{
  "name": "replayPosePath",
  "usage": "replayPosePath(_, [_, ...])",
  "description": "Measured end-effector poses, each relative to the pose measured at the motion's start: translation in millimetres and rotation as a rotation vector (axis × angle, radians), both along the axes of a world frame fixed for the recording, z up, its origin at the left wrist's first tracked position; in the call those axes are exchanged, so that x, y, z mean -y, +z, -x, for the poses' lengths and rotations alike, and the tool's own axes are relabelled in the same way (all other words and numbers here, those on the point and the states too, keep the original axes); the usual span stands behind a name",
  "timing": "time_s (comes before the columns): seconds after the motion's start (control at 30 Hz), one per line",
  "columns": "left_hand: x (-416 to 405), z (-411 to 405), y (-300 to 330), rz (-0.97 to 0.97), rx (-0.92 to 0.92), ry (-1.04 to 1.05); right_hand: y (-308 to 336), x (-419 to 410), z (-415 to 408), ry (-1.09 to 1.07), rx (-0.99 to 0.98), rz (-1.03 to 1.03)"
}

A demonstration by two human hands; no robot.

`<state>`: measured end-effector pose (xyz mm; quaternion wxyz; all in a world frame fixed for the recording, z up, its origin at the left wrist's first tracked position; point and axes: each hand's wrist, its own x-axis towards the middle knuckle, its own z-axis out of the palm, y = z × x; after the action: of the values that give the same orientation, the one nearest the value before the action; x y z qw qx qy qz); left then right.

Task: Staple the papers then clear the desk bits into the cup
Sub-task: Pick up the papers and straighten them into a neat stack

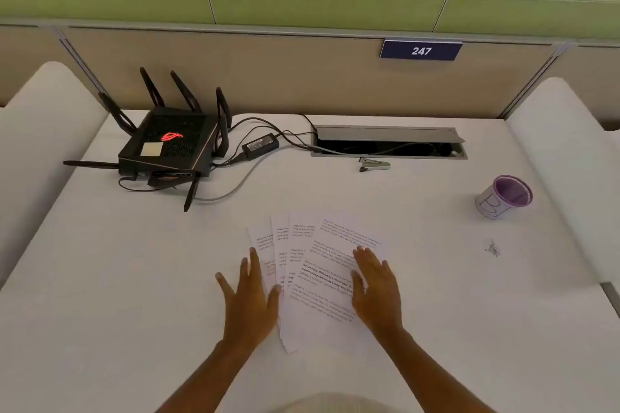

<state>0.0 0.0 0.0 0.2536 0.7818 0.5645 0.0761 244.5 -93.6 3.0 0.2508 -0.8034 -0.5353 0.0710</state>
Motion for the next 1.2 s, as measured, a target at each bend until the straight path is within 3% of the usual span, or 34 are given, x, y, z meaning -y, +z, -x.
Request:
replayPosePath(0.07, [-14,4,7,-0.019,0.091,0.125,2,-7,-2,-0.184,-0.106,-0.139])
replayPosePath(0.17, [-36,8,12,-0.011,0.137,0.221,11,-12,2,-0.361,-0.170,-0.048])
replayPosePath(0.47, [-74,3,-9,0.199,0.008,0.096,-17,-5,21,-0.285,-0.135,0.376])
replayPosePath(0.7, [-84,-5,-12,0.227,0.006,-0.004,-17,-15,24,-0.156,-0.154,0.403])
replayPosePath(1.03, [-81,-26,-1,0.224,0.413,0.095,-23,-25,26,0.030,-0.159,0.401])
replayPosePath(1.2, [-63,-35,11,0.351,0.573,0.232,-22,-26,27,0.106,-0.190,0.397])
